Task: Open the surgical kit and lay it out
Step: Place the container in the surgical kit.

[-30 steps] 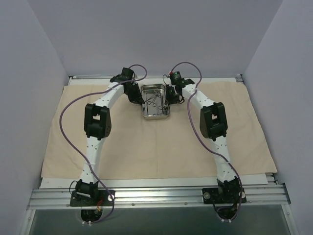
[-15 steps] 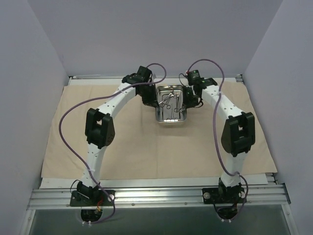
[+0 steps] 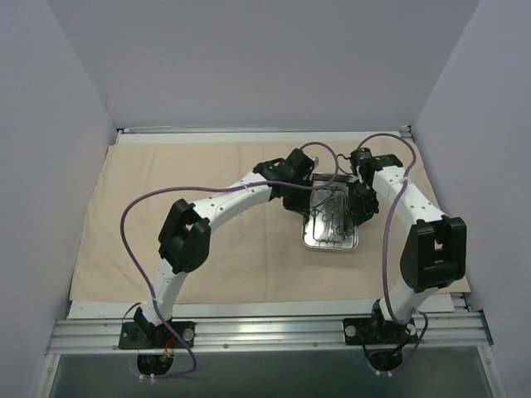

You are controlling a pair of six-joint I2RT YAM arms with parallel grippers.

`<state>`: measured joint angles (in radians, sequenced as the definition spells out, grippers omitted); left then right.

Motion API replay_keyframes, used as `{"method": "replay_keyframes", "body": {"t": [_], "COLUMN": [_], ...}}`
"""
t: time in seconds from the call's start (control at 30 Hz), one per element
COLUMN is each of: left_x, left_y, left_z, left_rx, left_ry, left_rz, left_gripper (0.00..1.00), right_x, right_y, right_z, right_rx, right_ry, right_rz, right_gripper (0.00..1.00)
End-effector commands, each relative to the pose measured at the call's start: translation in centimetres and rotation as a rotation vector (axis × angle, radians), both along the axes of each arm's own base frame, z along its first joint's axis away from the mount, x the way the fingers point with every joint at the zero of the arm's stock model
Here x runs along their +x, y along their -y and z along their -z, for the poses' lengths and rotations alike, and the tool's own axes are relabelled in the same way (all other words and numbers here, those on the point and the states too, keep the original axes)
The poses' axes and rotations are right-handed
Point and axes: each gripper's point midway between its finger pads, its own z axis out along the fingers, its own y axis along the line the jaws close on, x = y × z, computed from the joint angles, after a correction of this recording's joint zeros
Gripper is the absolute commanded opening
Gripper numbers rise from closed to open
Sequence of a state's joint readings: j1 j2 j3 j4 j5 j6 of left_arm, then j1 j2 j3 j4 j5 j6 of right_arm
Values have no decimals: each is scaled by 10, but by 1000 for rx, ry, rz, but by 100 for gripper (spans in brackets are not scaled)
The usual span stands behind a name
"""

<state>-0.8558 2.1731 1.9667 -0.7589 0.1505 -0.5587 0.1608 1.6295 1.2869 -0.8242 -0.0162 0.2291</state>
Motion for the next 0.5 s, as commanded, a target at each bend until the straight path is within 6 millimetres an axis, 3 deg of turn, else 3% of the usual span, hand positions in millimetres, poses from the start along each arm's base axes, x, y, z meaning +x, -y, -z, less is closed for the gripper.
{"method": "replay_keyframes", "body": {"t": [0.0,0.2,0.47], "left_x": [-92,-123,-152], "left_y": [10,16,22], "left_z": [-12,6,11], "left_rx": [16,-40,-57], "left_ry": [-32,-144,-187], "left_rz": [379,390,455], "left_gripper": [2,2,2], "right_x": [67,73,52], "right_y": [28,38,44], "right_z": [-19,-6,14], "right_rx": [-149,-194,-218], "right_ry": [255,200,94], "right_rz": [-4,27,49], "right_gripper": [0,0,0]}}
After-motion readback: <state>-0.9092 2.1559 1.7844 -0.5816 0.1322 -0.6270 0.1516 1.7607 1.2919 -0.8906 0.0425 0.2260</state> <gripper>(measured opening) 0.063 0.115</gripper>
